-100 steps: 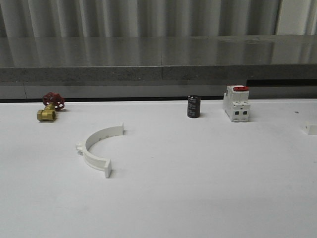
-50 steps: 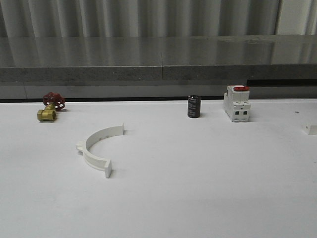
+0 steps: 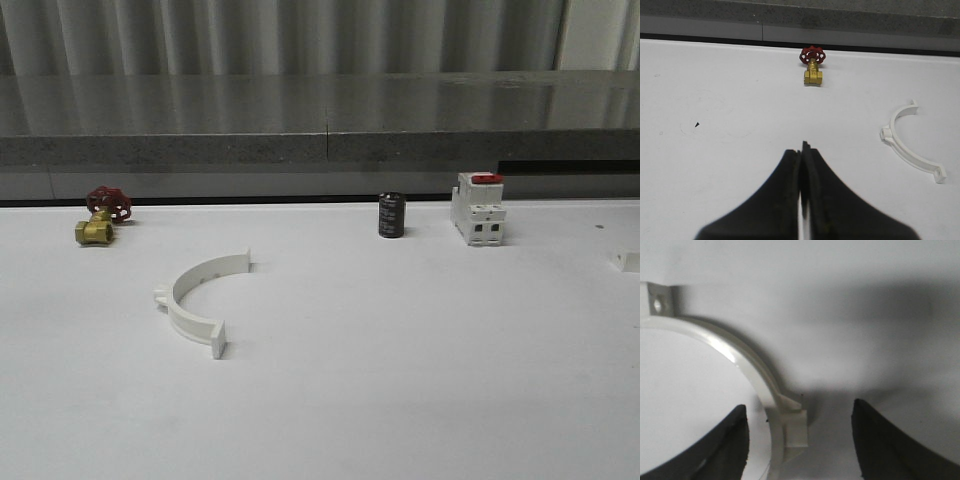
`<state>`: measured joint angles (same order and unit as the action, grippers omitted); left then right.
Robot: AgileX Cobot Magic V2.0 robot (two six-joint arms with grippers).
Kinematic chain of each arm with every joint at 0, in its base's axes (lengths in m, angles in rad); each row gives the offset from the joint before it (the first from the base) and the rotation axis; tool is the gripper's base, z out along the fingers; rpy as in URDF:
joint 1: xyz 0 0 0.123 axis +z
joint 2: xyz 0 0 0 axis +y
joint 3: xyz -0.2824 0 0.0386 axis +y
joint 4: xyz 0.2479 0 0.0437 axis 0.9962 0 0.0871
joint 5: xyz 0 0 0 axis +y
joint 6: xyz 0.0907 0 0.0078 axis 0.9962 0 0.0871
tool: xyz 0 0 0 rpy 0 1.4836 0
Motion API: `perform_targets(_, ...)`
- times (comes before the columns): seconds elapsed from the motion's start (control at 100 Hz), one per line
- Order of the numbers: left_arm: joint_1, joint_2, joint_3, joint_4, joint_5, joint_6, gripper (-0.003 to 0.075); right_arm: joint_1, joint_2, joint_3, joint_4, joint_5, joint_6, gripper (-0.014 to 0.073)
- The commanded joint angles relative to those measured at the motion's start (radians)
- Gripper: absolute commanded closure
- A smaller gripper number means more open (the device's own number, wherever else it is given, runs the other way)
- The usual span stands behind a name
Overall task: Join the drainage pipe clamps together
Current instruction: 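Lower the right gripper and close it on the other white half-ring clamp, then carry the held clamp with the right gripper toward the placed clamp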
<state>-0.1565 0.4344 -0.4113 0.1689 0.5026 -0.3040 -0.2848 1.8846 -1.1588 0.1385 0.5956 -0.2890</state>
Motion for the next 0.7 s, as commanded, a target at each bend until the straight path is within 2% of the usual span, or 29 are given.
perform_targets(0.0, 0.0, 0.003, -0.027, 0.001, -0.066, 0.004, 0.0741, -0.001, -0.041, -0.03, 0.007, -0.021, -0.01, 0.0169)
perform_targets(0.17, 0.0, 0.003, -0.027, 0.001, -0.066, 0.004, 0.0741, -0.001, -0.041, -0.03, 0.013, -0.015, -0.01, 0.0279)
perform_targets(0.4, 0.0, 0.003, -0.027, 0.001, -0.066, 0.004, 0.0741, -0.001, -0.041, -0.03, 0.016, 0.003, -0.01, 0.0383)
perform_targets(0.59, 0.0, 0.003, -0.027, 0.001, -0.066, 0.004, 0.0741, -0.001, -0.041, -0.03, 0.017, 0.013, -0.01, 0.055)
perform_targets(0.69, 0.0, 0.003, -0.027, 0.001, -0.066, 0.004, 0.0741, -0.001, -0.041, -0.03, 0.017, 0.013, -0.01, 0.0577)
